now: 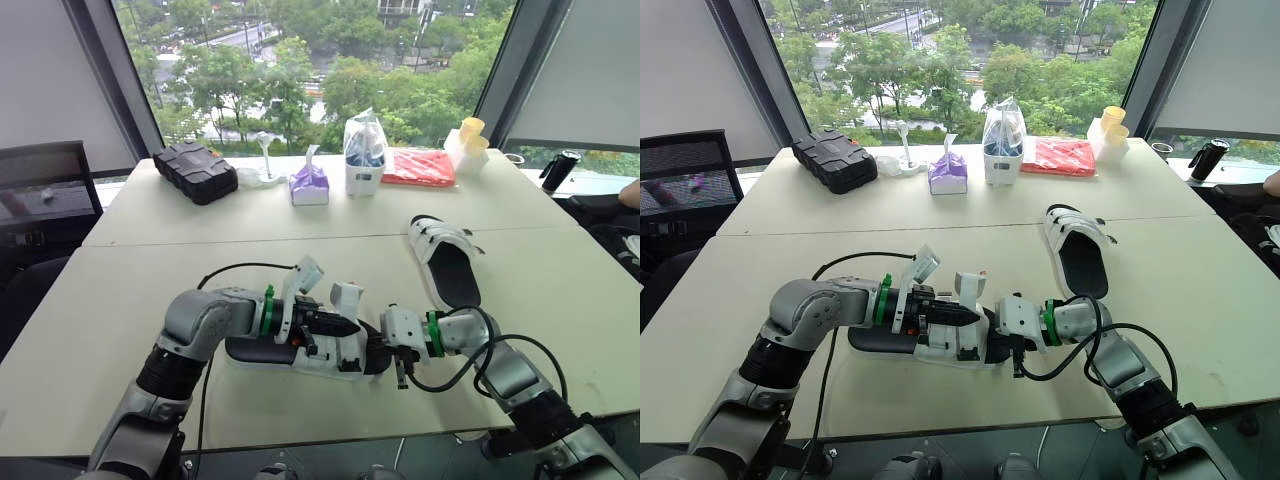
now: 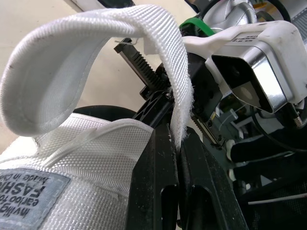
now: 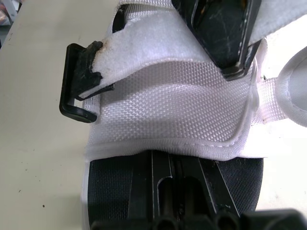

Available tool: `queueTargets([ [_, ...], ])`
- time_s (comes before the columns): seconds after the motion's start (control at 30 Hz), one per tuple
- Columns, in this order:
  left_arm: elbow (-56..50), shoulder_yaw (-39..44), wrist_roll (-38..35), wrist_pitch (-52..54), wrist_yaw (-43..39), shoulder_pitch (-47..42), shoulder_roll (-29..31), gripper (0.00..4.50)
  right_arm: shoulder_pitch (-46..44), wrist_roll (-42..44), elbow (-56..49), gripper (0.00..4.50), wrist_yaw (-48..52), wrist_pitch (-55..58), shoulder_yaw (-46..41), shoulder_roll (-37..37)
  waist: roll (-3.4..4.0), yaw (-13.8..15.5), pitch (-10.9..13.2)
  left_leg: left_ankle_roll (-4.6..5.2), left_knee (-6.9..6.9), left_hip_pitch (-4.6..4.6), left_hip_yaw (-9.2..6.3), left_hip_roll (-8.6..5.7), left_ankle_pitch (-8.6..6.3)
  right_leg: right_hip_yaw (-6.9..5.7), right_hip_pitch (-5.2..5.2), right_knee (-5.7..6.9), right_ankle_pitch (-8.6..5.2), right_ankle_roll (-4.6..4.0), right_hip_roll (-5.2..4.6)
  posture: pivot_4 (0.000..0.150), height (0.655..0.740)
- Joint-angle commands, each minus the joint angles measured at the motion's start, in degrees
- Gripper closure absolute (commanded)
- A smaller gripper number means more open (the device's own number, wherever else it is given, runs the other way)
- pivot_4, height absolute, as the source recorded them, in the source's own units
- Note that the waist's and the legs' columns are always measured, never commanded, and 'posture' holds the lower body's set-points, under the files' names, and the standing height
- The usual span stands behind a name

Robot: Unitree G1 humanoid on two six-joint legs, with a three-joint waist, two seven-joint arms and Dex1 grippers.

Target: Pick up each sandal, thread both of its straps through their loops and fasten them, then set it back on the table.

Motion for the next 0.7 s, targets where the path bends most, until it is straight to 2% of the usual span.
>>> queueTargets([
  [0.03,0.9,-0.5,0.9,-1.9,-0.3,-1.2,-0.8,4.45,3.1,-3.7,2.7,4.50,1.4,2.8,5.3,0.2,0.00,0.0,0.0,0.00,0.01,0.00,0.00,0.00,0.00,0.00,0.00,0.01,0.00,0.00,0.00,0.150,0.7400],
  [0.3,1.2,-1.6,1.7,-2.8,-1.2,-1.2,-1.0,4.45,3.1,-3.7,2.6,4.50,1.3,2.8,5.3,0.1,0.00,0.1,0.0,0.00,0.08,0.01,0.00,0.00,0.00,0.00,0.02,0.04,0.00,-0.01,0.00,0.150,0.7400],
  [0.7,-2.2,-5.7,4.5,-8.0,-6.0,0.6,2.2,4.45,3.0,-3.8,2.8,4.50,1.2,2.8,5.3,0.2,0.01,0.0,0.0,0.00,0.08,0.01,0.00,0.00,0.00,0.01,0.02,0.05,-0.04,-0.09,0.00,0.150,0.7400],
])
